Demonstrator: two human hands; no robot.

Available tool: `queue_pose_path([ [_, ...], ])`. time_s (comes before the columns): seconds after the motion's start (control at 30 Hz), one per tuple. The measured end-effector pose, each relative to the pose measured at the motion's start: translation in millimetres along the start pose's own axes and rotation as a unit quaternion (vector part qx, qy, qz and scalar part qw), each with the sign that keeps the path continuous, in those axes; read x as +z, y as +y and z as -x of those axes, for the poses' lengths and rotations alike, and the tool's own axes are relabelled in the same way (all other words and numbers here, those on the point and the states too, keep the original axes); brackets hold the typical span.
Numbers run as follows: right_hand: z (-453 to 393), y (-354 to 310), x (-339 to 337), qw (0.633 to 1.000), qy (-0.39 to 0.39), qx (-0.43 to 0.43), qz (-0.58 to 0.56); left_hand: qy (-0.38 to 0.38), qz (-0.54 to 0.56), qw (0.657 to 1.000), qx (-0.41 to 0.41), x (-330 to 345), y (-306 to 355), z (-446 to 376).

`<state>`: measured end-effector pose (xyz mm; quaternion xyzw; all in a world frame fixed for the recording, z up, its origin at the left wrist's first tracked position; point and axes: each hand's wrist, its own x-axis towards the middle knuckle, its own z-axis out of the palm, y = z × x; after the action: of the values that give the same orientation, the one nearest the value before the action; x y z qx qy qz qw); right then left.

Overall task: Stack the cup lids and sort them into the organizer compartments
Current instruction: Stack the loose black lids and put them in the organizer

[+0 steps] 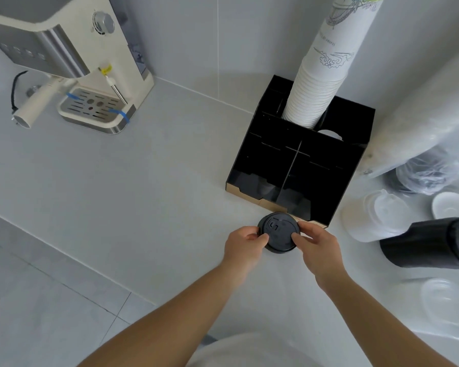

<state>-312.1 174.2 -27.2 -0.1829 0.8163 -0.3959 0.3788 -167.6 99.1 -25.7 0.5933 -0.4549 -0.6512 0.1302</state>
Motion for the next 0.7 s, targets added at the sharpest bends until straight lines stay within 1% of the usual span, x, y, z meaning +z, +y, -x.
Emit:
queue_pose_path([
  [0.17,-6.0,2.6,3.5,1.000,-0.001,0.007,0.018,0.002,-0.002,1.000,-0.013,5.9,-0.3,-8.6],
  [0.37,-7.9,7.3,5.4,1.000,-0.011,0.006,0.008,0.002,-0.010,1.000,-0.020,4.4,-2.7,-18.2],
  [0.5,-6.6,9.7,7.2,1.000,-0.015,-0.001,0.023,0.013,-0.035,0.999,-0.009,4.3,-4.2,-22.6],
  [0.7,-11.0,11.0,6.1,0.997,-0.016,-0.016,0.079,0.026,-0.098,0.995,0.010,6.4,-2.2,-22.9],
])
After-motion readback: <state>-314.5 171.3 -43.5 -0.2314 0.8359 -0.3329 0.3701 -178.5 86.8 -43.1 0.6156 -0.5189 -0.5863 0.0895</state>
